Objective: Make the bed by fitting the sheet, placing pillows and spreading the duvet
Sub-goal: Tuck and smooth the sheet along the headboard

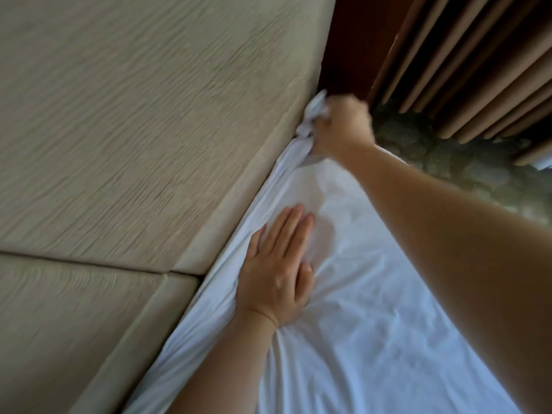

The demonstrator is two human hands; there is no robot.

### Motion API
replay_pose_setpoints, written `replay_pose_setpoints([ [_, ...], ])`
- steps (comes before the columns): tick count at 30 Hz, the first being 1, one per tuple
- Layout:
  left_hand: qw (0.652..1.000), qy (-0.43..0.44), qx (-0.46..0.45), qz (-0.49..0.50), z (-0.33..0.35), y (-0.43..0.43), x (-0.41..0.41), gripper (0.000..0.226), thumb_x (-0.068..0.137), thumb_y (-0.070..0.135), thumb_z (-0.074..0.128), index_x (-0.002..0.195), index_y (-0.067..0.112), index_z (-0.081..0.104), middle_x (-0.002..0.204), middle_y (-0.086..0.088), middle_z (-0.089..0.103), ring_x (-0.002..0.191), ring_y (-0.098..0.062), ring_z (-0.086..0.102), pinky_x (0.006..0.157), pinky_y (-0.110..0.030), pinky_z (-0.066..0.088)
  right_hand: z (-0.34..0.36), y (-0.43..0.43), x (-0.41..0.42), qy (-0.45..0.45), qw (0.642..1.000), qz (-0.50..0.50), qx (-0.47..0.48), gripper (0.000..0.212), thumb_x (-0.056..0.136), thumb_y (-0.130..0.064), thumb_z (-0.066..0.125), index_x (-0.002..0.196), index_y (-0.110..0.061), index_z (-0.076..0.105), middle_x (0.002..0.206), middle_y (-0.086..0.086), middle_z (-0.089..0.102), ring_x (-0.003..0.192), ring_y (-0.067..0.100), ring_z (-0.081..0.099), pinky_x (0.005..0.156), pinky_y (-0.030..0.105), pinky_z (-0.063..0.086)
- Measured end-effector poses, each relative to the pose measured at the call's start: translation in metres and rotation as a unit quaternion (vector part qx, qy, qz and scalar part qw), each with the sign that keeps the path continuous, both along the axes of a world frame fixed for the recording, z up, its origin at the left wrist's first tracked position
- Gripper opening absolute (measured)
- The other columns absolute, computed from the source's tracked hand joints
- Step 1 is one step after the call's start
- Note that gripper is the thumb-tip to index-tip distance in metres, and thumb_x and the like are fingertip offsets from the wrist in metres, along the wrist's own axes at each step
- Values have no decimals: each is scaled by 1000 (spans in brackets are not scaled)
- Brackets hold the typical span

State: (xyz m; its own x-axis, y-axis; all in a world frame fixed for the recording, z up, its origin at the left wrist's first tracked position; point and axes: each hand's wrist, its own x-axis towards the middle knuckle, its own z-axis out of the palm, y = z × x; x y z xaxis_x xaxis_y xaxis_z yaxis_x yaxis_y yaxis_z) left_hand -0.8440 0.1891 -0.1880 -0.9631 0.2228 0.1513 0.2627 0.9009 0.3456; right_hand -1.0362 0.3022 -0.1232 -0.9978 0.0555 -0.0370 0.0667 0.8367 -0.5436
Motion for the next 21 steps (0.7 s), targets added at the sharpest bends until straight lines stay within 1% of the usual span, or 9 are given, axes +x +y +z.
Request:
replay_pose_setpoints([
  [1,1000,1,1,2,0,0,-1,62,83,33,35,143,17,35,151,-1,34,140,-14,29,108,-35,23,6,3,-7,22,998,-42,-51,23,86,-16,49,94,-5,67,99,17,67,95,34,64,75,33,50],
  [3,1000,2,-1,1,-2,0,-3,63,83,34,35,143,17,34,151,-2,34,140,-15,28,107,-34,24,12,6,-9,33,993,-36,-105,22,89,-14,48,94,-3,66,95,16,68,90,31,66,80,37,54],
  [5,1000,-2,-4,0,-1,-1,-5,64,82,34,36,143,17,35,151,-3,35,140,-17,28,108,-34,24,6,5,4,-4,993,-4,-118,25,93,-15,46,113,-5,59,108,15,65,102,29,62,89,38,50],
  [9,1000,-3,-7,-3,2,0,-4,65,80,34,37,142,15,39,150,-4,37,139,-18,30,107,-35,25,-12,10,21,-174,979,95,48,41,98,-17,34,138,-6,33,127,21,52,114,36,51,88,37,39],
  [13,1000,-3,0,-6,1,0,-5,64,81,34,36,142,14,40,150,-5,37,140,-18,30,107,-36,28,1,4,13,-240,963,115,32,57,100,-21,38,146,-2,12,144,17,33,129,29,40,82,20,32],
  [15,1000,-3,1,-6,0,0,-4,64,81,34,37,142,14,39,150,-5,37,139,-18,30,106,-36,28,7,9,20,-214,956,145,136,65,96,-29,46,147,-9,12,139,16,40,122,34,45,81,29,33],
  [17,1000,1,0,-4,0,0,-4,64,81,34,37,142,15,37,150,-5,37,139,-18,30,107,-36,27,19,18,33,-77,958,149,231,51,94,-27,48,139,-15,29,126,16,53,111,40,52,76,36,34],
  [19,1000,-2,-3,-3,-1,0,-4,64,81,34,37,143,16,35,150,-5,36,139,-18,30,107,-35,26,22,25,45,26,968,155,194,41,91,-15,49,131,-14,41,115,16,60,103,42,56,74,38,40],
  [21,1000,-5,-6,-2,0,0,-4,65,80,34,37,143,17,32,150,-5,36,139,-18,30,108,-35,25,15,27,51,20,966,215,145,39,90,-12,48,129,-14,48,118,14,59,105,39,56,82,40,45],
])
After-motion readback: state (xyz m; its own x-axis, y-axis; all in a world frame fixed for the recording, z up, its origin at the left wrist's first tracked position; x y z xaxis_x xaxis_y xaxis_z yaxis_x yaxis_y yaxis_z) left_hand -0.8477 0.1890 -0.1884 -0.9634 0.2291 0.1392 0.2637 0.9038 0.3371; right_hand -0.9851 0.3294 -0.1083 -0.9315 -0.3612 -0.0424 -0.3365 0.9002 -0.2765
